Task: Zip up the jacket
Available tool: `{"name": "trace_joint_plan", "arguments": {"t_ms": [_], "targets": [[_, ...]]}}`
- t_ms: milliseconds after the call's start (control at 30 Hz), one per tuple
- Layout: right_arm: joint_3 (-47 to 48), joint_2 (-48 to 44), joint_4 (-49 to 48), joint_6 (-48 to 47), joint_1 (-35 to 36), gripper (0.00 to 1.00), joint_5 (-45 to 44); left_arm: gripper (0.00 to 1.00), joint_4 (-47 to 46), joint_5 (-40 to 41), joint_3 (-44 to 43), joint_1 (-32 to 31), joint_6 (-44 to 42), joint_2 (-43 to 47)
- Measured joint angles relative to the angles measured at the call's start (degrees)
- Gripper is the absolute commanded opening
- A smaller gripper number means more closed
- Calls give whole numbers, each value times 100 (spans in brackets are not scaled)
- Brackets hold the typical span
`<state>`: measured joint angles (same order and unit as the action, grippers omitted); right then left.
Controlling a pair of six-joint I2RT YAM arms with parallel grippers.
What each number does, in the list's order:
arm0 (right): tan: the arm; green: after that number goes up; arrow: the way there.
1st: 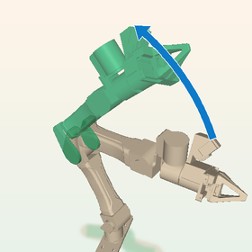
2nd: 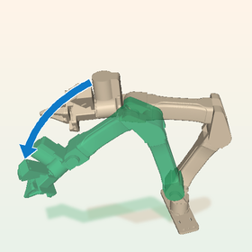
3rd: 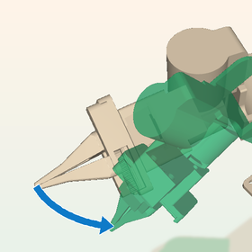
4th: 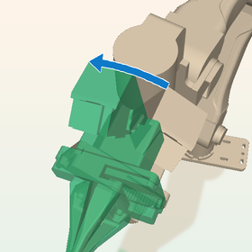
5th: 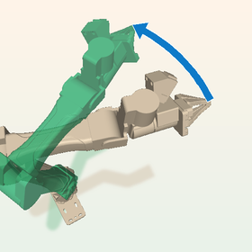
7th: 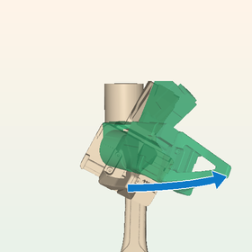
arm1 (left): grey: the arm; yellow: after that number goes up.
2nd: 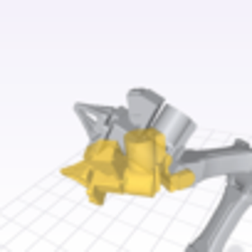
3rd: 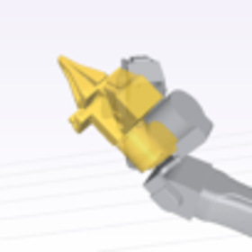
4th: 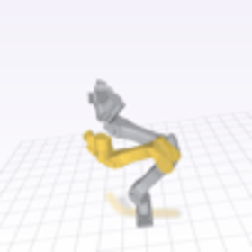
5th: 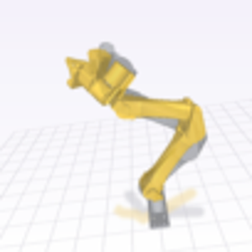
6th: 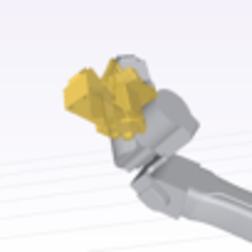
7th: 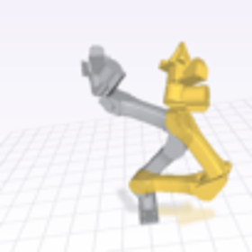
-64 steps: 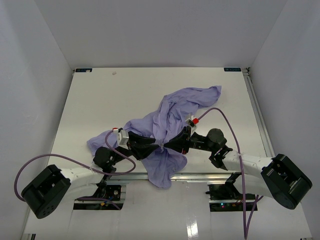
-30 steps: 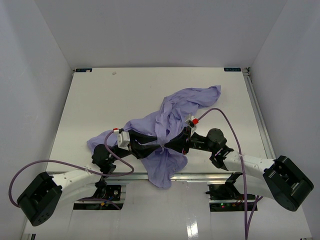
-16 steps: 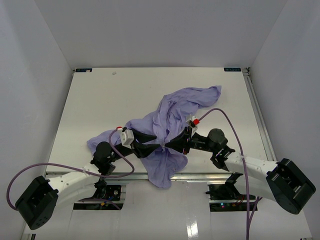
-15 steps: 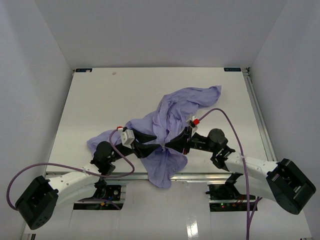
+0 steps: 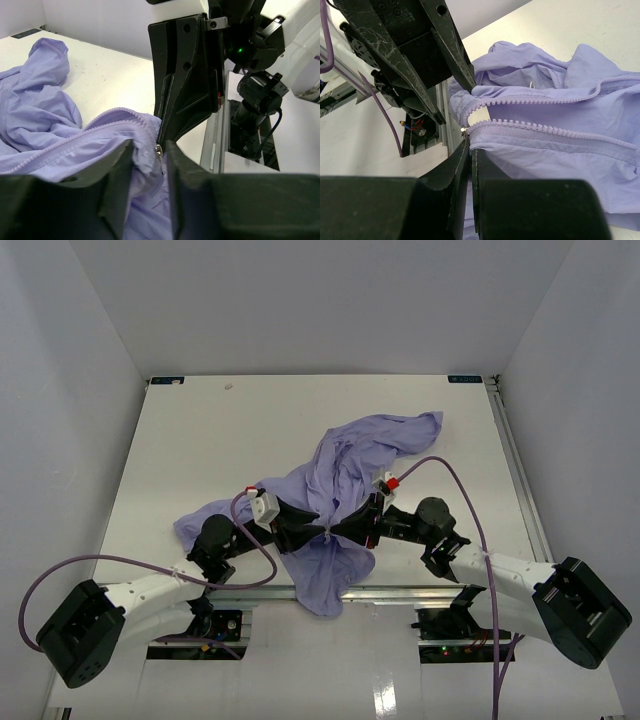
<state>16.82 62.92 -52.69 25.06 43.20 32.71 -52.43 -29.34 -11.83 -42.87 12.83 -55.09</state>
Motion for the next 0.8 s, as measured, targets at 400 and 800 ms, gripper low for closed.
{"name": "trace_joint_plan", "arguments": {"t_ms": [400, 800], "targets": [[0, -78, 30, 2, 0, 8, -58, 0, 96, -306, -82, 0, -30, -115], [0, -382, 156, 5, 0, 8, -136, 0, -34, -307, -64, 0, -36, -56]]}}
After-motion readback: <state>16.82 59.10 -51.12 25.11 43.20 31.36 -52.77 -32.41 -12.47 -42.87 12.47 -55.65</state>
